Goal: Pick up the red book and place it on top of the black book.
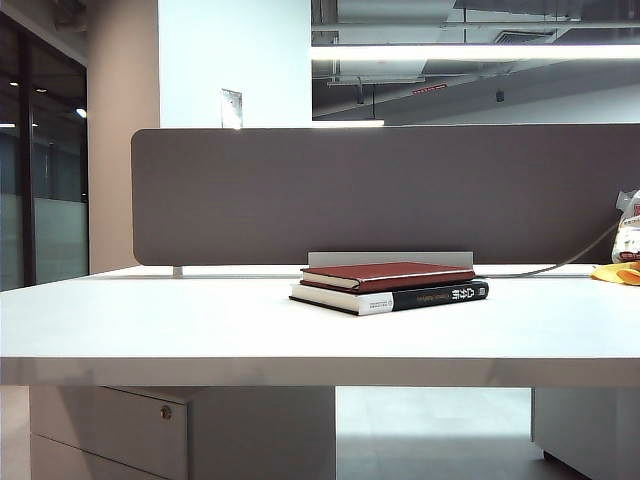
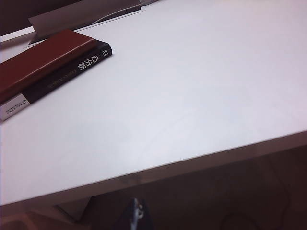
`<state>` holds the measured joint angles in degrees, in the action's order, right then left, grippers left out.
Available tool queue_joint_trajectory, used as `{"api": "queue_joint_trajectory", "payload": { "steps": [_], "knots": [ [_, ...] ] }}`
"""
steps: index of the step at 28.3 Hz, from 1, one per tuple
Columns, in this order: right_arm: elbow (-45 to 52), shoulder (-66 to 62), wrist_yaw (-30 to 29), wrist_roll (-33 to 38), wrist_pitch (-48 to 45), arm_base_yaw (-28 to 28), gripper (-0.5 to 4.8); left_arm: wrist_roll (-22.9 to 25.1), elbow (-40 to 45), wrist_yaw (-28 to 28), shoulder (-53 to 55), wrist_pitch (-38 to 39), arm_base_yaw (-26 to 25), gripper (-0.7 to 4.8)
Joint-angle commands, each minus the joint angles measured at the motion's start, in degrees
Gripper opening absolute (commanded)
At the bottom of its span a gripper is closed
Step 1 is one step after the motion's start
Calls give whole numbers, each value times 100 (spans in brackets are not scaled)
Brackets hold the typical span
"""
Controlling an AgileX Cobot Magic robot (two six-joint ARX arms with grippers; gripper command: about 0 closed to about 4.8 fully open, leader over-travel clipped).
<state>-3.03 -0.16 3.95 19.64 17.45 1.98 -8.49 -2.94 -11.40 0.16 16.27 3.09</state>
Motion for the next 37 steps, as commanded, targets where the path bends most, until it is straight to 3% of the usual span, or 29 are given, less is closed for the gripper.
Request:
{"api": "queue_joint_trajectory", "payload": {
  "steps": [1, 4, 9, 16, 26, 37],
  "knots": [
    [-15, 0, 22, -15, -76, 4, -5, 299, 35, 31, 2, -15, -15, -2],
    [-15, 0, 22, -17, -76, 4, -5, 387, 258, 330, 2, -745, -52, -2],
    [-15, 0, 22, -15, -76, 4, -5, 398, 254, 817, 2, -1019, -116, -2],
    [-15, 0, 22, -15, -76, 4, -5, 109, 254, 603, 2, -999, -863, -2],
    [-15, 0, 22, -15, -76, 4, -5, 302, 254, 625, 2, -999, -389, -2],
    [-15, 0, 22, -15, -76, 4, -5, 356, 254, 625, 2, -999, -376, -2]
  ]
}}
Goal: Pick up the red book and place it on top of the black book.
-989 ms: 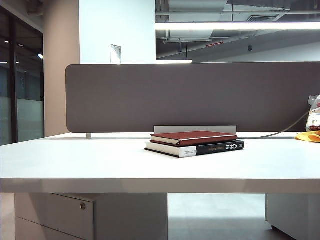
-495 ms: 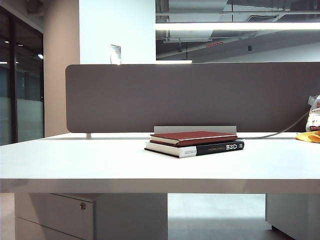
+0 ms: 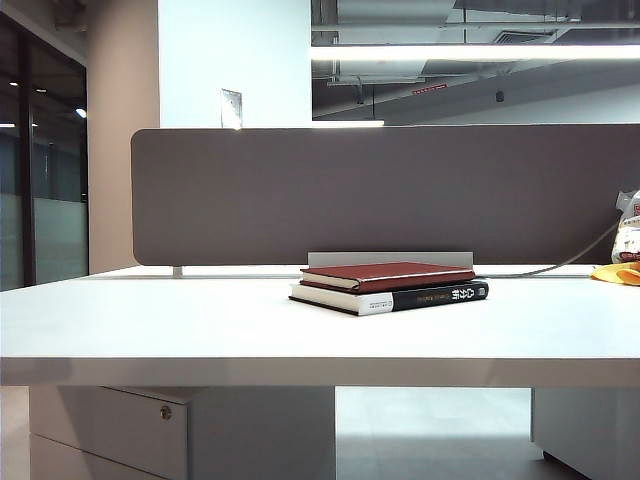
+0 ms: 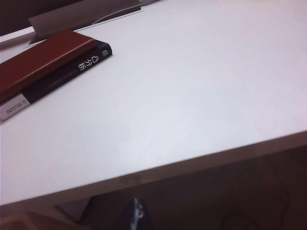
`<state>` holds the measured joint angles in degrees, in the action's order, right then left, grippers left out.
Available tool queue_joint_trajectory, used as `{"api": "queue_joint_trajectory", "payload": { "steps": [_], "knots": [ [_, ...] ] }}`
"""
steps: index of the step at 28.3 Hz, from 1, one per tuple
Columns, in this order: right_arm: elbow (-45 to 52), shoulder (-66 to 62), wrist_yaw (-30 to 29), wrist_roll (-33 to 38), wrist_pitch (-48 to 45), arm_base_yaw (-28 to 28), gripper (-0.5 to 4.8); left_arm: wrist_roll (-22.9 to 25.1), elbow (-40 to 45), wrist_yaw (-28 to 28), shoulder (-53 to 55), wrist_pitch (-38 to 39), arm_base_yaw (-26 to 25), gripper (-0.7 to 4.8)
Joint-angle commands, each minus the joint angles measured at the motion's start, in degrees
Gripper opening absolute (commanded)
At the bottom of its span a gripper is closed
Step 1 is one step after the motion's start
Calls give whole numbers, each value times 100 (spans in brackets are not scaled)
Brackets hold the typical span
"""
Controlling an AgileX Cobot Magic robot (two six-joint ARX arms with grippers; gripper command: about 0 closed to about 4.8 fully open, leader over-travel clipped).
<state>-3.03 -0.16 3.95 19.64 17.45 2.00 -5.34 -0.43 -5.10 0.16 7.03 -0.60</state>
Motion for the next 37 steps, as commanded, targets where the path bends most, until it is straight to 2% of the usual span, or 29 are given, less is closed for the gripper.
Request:
{"api": "queue_joint_trajectory", "payload": {
  "steps": [1, 4, 9, 37],
  "knots": [
    [-15, 0, 22, -15, -76, 2, -5, 42, 2, -4, 2, -74, -7, -2],
    [-15, 0, 22, -15, -76, 2, -5, 46, 2, 11, 2, -72, -7, -2],
    [-15, 0, 22, -15, -76, 2, -5, 39, 2, 409, 2, -79, -7, -2],
    [-13, 0, 52, -114, -101, 2, -5, 44, 2, 382, 2, -66, -7, -2]
  ]
}}
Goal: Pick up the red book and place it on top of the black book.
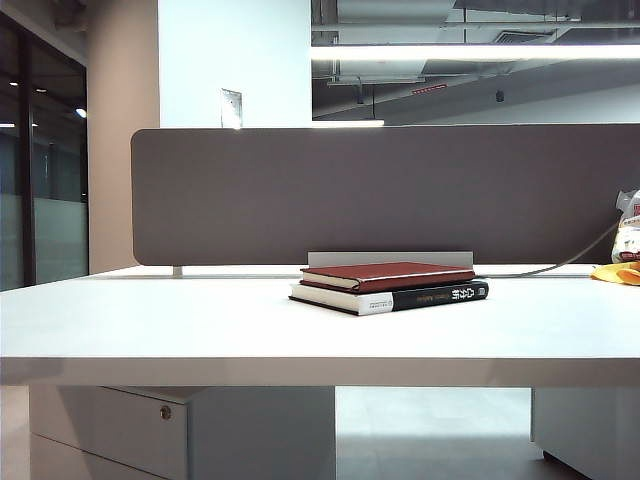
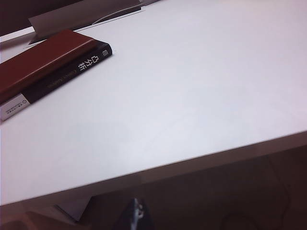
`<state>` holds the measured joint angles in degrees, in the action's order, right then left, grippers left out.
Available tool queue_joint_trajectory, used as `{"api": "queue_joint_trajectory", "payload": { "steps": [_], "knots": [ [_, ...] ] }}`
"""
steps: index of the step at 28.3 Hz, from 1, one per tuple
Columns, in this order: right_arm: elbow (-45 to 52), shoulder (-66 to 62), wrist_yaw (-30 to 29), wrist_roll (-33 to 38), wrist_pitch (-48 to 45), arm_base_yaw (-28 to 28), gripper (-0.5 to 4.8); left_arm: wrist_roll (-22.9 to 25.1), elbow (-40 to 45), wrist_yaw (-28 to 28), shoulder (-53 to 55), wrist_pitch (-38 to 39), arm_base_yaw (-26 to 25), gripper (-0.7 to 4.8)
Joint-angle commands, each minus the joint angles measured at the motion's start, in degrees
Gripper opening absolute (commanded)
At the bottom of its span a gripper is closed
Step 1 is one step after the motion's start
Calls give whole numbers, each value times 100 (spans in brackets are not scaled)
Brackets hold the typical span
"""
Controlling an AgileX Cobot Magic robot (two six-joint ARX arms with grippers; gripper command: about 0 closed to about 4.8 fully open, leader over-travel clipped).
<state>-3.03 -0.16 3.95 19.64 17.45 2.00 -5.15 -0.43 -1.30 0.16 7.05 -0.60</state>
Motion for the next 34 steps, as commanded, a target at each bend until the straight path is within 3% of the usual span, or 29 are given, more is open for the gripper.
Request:
{"api": "queue_joint_trajectory", "payload": {
  "steps": [1, 6, 15, 34],
  "knots": [
    [-7, 0, 203, -540, -138, 0, -5, 24, 2, 2, 2, -66, -7, -2],
    [13, 0, 667, -1196, -188, 2, -5, 24, 2, 2, 2, -66, -7, -2],
    [164, 0, 616, -1985, -640, 7, -5, 24, 2, 2, 2, -66, -7, -2],
    [273, 0, 210, -2291, -765, 4, -5, 24, 2, 2, 2, -66, -7, -2]
  ]
}}
